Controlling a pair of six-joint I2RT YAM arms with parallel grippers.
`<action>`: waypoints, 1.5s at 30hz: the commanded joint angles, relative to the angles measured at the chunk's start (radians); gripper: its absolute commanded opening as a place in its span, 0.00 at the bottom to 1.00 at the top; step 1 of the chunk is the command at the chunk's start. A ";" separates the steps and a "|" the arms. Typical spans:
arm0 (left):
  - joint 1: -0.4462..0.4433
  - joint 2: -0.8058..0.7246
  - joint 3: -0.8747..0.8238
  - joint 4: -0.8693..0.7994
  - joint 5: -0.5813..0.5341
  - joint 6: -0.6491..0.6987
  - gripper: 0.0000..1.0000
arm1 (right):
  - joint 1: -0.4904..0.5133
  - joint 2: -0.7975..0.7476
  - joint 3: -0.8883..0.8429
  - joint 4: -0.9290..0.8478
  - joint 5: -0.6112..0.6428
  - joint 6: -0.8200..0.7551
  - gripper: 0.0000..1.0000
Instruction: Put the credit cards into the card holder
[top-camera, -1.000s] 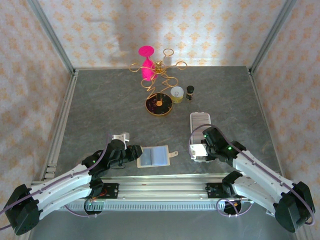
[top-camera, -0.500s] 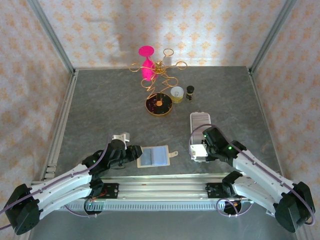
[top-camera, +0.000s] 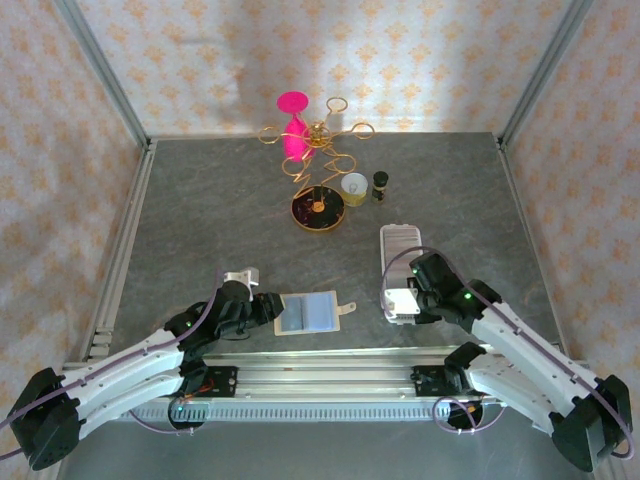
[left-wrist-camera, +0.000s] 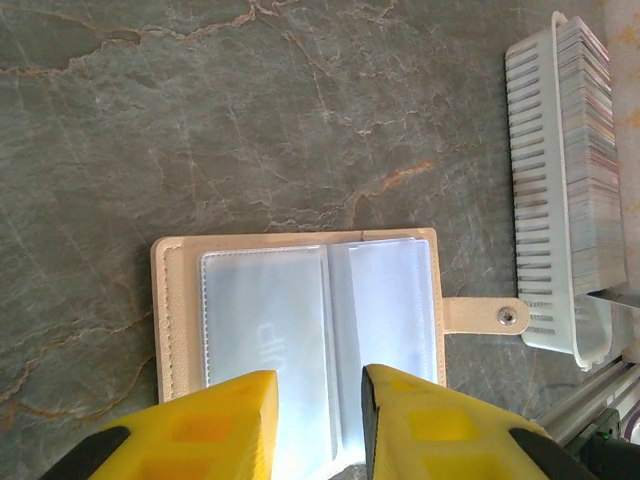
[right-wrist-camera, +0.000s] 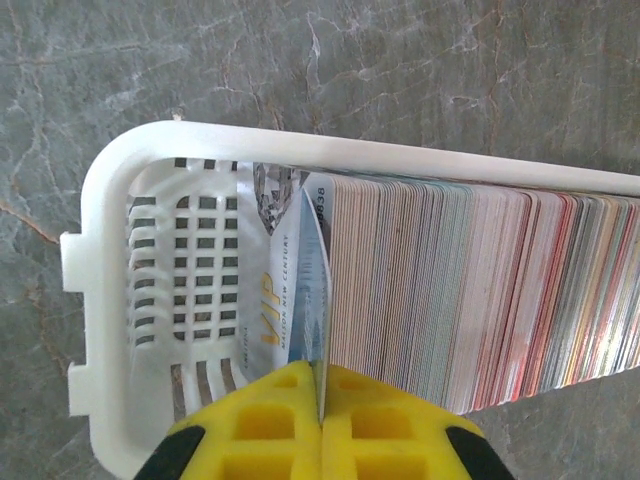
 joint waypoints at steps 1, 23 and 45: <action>-0.005 -0.013 -0.007 0.016 0.012 -0.010 0.29 | -0.004 -0.016 0.057 -0.029 -0.021 0.053 0.00; -0.006 -0.026 0.040 -0.098 -0.024 0.003 0.40 | -0.004 0.030 0.325 0.246 -0.387 0.973 0.00; -0.006 0.031 0.069 -0.165 -0.037 0.002 0.53 | 0.221 0.188 -0.043 0.821 -0.345 2.193 0.00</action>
